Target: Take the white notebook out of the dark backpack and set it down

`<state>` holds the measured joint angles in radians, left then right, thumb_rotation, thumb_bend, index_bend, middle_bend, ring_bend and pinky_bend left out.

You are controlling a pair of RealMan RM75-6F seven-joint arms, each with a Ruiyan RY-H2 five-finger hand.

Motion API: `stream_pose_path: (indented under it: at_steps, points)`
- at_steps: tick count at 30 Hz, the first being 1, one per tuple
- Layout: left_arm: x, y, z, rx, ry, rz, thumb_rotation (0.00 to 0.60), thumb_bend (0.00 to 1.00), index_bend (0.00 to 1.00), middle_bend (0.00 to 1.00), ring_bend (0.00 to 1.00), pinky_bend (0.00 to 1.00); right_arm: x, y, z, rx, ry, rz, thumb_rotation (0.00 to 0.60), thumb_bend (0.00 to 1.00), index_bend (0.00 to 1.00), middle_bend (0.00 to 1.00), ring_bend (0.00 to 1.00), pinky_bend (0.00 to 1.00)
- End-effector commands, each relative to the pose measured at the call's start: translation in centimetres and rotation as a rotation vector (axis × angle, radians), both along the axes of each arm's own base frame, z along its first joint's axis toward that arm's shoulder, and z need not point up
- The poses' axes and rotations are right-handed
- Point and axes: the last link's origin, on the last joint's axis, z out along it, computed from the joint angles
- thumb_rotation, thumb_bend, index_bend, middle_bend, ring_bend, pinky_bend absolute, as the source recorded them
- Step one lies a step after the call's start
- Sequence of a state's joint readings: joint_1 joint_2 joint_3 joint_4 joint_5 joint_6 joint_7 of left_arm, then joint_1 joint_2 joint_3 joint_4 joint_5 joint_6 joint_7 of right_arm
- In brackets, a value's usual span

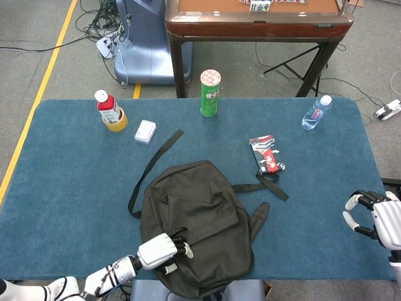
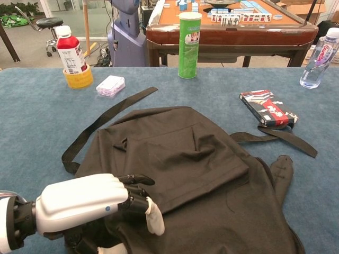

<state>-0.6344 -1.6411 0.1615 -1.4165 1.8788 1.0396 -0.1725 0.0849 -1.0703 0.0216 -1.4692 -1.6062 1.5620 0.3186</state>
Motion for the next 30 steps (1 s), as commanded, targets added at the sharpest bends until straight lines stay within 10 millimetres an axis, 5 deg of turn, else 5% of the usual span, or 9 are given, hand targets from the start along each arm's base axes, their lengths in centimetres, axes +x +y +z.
stream_pose_path:
  at_steps: [1,9,14,22,30]
  points:
    - [0.1,-0.1,-0.2,-0.003,-0.001,-0.01,0.6,0.56,0.49,0.44,0.33,0.03,0.0,0.0,0.1,-0.002,0.001,0.0,0.6,0.29,0.55,0.47,0.43,0.52]
    - [0.4,0.0,-0.3,0.002,-0.036,-0.003,0.6,0.74,0.69,0.67,0.49,0.04,-0.1,0.1,0.3,-0.014,-0.002,-0.001,0.6,0.3,0.55,0.47,0.43,0.52]
    - [1.3,1.0,0.7,-0.017,-0.154,0.145,0.6,0.8,0.76,0.75,0.57,0.1,0.4,0.0,0.3,-0.006,-0.003,0.02,0.6,0.3,0.55,0.47,0.43,0.52]
    - [4.2,5.7,3.8,-0.024,-0.389,0.482,0.6,0.82,0.73,0.75,0.58,0.15,2.8,-0.6,-1.4,0.138,-0.015,0.136,0.6,0.3,0.55,0.47,0.43,0.52]
    - [5.3,10.8,5.3,-0.002,-0.536,0.826,0.6,0.84,0.7,0.75,0.58,0.16,7.2,-1.1,-5.1,0.382,-0.049,0.323,0.6,0.3,0.55,0.47,0.43,0.52]
